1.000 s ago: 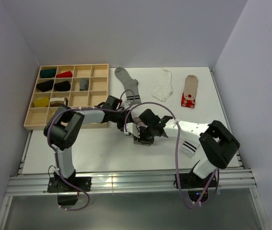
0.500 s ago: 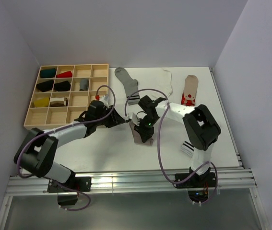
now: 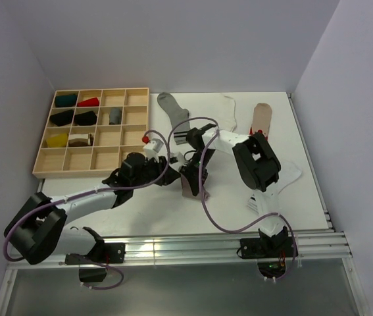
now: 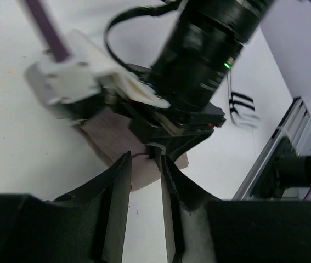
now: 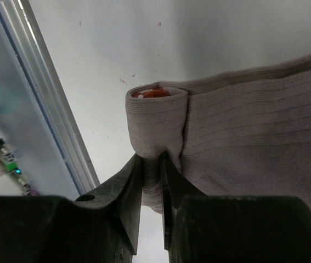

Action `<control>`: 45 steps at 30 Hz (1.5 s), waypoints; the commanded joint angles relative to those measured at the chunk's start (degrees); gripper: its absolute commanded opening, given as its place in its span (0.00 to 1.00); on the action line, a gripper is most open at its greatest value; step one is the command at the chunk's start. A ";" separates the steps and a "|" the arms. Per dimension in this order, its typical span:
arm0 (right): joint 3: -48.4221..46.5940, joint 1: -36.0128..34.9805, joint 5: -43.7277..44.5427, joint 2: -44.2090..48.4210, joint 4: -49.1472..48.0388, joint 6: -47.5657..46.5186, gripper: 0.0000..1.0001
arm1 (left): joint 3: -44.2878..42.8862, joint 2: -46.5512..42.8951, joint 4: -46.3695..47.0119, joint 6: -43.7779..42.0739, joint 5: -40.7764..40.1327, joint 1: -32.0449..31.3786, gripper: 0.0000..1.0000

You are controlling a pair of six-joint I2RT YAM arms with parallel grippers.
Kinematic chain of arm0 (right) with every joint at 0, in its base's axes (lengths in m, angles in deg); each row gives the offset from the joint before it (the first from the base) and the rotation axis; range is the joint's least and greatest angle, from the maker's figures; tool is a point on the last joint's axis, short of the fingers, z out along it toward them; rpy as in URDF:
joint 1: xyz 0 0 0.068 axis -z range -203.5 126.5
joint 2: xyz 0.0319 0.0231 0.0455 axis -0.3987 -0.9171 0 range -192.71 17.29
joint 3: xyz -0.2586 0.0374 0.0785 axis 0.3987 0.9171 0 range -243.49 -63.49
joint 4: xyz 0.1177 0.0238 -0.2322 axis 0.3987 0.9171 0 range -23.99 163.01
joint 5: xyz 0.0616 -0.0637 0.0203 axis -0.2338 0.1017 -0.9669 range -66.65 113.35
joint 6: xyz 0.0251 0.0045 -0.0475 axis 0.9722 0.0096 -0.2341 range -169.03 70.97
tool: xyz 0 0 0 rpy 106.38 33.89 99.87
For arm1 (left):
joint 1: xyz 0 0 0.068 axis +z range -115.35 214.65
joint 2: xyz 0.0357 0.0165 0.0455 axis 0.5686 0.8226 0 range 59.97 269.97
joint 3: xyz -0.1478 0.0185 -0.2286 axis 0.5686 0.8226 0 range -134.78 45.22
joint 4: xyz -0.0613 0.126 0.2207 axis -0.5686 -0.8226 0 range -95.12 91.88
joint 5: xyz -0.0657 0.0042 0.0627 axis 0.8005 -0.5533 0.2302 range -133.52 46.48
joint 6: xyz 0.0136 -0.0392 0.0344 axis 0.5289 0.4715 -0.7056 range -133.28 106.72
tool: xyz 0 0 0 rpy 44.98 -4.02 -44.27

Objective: Roll the socks
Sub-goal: Roll the sock at the center of the board.

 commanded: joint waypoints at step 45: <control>-8.46 2.60 1.83 -10.10 3.62 3.22 0.18 | -10.74 21.96 -9.51 -19.20 7.33 -9.42 0.42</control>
